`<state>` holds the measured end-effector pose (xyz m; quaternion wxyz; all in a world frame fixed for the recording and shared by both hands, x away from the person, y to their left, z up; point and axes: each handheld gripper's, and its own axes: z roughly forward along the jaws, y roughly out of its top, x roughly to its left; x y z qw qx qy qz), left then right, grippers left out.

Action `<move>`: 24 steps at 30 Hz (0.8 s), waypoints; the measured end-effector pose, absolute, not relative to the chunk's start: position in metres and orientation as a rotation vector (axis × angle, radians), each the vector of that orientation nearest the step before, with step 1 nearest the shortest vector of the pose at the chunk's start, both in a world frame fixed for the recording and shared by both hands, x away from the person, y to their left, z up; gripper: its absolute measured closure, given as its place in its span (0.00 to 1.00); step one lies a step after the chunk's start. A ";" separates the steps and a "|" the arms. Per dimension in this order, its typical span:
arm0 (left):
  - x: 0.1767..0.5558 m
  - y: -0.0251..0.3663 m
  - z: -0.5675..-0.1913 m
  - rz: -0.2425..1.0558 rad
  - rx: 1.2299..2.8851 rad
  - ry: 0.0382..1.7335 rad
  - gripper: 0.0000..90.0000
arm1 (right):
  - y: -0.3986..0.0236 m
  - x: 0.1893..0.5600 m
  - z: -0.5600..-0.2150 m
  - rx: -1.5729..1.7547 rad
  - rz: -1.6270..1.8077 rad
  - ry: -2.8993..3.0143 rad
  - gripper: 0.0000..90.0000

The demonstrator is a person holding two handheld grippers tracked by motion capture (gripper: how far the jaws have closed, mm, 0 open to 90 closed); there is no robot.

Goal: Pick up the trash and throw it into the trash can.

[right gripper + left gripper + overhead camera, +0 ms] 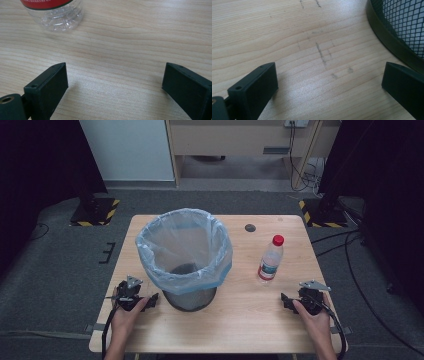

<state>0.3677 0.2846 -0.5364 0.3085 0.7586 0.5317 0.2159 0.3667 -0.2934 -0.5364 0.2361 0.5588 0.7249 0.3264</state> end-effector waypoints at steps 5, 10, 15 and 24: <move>0.367 0.284 -0.536 0.573 2.002 1.412 0.00 | -0.294 0.365 -0.532 1.523 0.932 1.983 0.06; 0.367 0.284 -0.536 0.573 2.002 1.412 0.00 | -0.295 0.363 -0.525 1.522 0.978 1.966 0.07; 0.367 0.284 -0.536 0.574 2.001 1.414 0.00 | -0.289 0.363 -0.517 1.485 0.971 1.980 0.08; 0.367 0.283 -0.536 0.575 2.001 1.416 0.00 | -0.285 0.370 -0.489 1.466 0.994 1.979 0.10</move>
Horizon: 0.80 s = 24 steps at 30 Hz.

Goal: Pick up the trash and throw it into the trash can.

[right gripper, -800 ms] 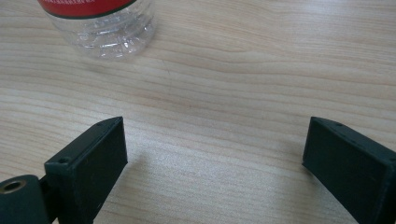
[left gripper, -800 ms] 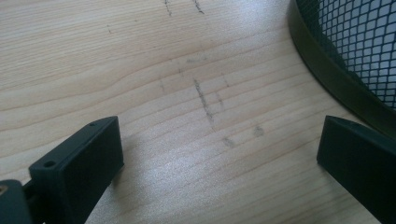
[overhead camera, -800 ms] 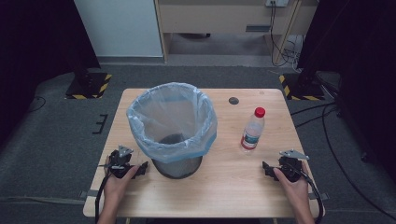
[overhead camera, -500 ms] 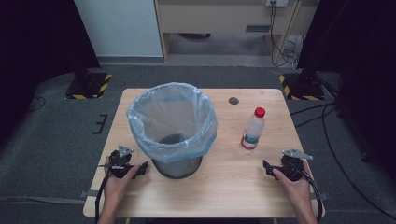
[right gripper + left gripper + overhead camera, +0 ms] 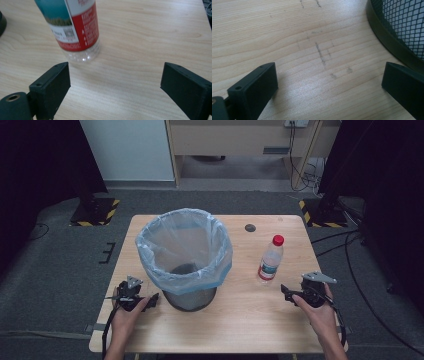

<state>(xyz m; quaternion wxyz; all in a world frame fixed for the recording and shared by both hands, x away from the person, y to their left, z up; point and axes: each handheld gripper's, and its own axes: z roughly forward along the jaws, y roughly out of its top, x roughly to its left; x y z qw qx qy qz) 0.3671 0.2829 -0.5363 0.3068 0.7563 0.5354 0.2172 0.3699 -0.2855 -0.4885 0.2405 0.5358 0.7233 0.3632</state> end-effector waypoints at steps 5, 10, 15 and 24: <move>0.367 0.282 -0.536 0.575 2.001 1.417 0.00 | -0.282 0.375 -0.470 1.452 1.034 1.971 0.14; 0.366 0.282 -0.536 0.573 2.001 1.414 0.00 | -0.278 0.379 -0.455 1.430 1.066 1.969 0.17; 0.366 0.281 -0.536 0.573 2.001 1.413 0.00 | -0.273 0.384 -0.441 1.392 1.104 1.981 0.17; 0.366 0.280 -0.536 0.571 2.005 1.407 0.00 | -0.260 0.397 -0.428 1.346 1.154 2.005 0.09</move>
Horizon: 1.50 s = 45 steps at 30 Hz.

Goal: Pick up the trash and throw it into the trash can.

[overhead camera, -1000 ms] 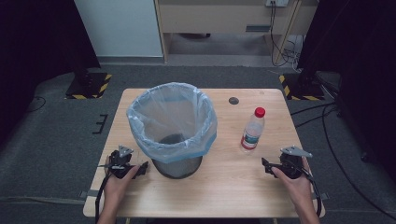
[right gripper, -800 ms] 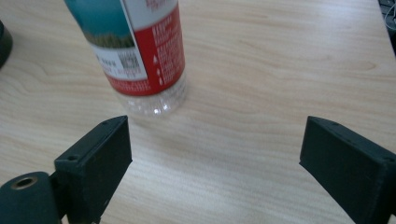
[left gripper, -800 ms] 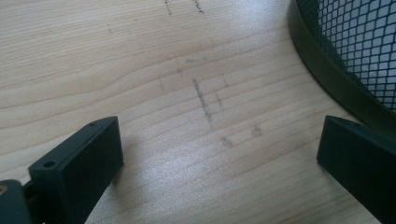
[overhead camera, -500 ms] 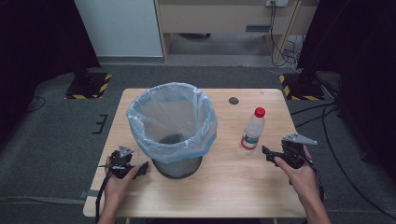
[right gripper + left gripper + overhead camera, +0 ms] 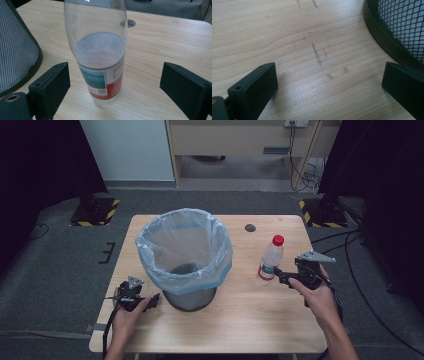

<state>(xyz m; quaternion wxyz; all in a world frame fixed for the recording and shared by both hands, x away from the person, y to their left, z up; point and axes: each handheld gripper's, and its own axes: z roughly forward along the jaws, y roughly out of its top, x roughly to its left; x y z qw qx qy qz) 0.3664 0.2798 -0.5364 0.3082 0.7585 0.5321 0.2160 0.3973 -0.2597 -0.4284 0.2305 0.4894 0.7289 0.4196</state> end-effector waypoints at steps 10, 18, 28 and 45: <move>0.366 0.278 -0.536 0.565 2.013 1.394 0.00 | -0.240 0.417 -0.430 1.334 1.171 2.020 0.10; 0.366 0.277 -0.536 0.564 2.014 1.390 0.00 | -0.231 0.426 -0.434 1.329 1.173 2.033 0.13; 0.366 0.276 -0.536 0.562 2.018 1.383 0.00 | -0.230 0.430 -0.437 1.337 1.161 2.036 0.16; 0.365 0.274 -0.536 0.559 2.022 1.376 0.00 | -0.230 0.435 -0.439 1.345 1.174 2.032 0.29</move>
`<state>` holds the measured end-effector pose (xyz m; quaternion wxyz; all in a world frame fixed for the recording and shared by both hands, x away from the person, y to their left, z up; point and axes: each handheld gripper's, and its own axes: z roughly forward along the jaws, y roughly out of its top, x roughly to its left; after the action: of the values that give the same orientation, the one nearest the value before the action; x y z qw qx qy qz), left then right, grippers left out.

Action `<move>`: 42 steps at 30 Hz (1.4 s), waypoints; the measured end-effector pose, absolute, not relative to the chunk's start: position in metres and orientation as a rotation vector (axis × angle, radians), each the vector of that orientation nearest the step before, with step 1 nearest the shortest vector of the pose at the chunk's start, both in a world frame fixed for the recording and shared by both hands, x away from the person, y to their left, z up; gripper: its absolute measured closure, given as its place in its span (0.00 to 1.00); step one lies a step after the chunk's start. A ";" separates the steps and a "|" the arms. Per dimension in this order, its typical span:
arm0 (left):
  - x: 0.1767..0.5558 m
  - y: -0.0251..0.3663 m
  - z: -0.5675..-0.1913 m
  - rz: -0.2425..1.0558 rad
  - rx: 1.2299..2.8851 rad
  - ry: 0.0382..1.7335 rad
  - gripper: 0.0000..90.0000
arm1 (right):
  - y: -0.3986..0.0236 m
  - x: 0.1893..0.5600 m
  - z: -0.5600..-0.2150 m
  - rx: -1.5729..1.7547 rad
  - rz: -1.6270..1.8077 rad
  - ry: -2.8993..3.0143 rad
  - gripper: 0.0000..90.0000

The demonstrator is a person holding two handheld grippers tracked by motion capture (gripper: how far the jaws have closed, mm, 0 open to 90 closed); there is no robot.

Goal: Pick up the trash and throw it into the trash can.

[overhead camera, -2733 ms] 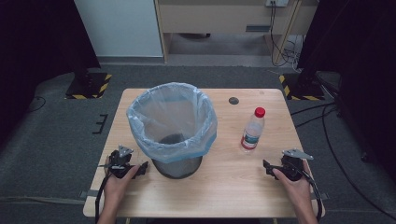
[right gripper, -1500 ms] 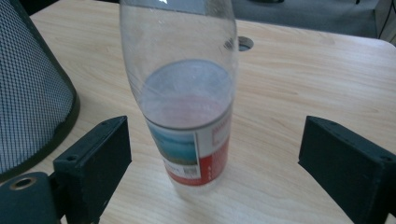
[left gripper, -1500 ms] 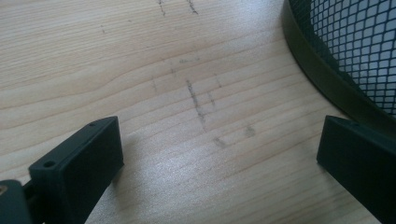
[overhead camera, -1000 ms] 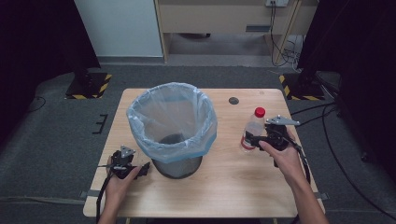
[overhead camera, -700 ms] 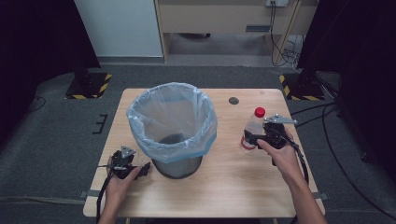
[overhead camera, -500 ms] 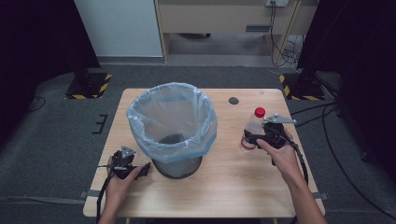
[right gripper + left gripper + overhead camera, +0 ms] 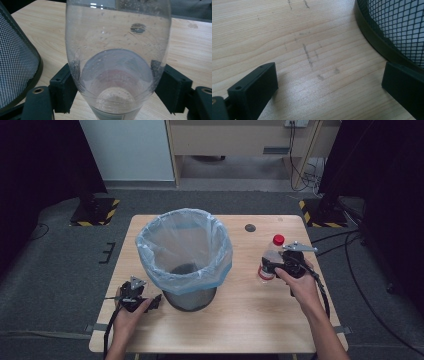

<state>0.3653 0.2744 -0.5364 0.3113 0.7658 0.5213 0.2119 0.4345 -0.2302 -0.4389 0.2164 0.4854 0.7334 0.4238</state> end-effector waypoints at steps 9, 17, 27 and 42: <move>0.365 0.274 -0.536 0.558 2.024 1.372 0.00 | -0.226 0.436 -0.439 1.312 1.175 2.044 0.30; 0.365 0.273 -0.536 0.556 2.025 1.370 0.00 | -0.227 0.431 -0.440 1.302 1.198 2.037 0.31; 0.365 0.272 -0.537 0.557 2.020 1.371 0.00 | -0.234 0.424 -0.421 1.283 1.265 2.008 0.31; 0.365 0.271 -0.537 0.556 2.023 1.368 0.00 | -0.242 0.411 -0.352 1.203 1.317 2.022 0.31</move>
<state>0.3647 0.2711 -0.5365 0.3132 0.7671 0.5187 0.2109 0.4109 -0.2415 -0.3516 0.2208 0.4351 0.7314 0.4765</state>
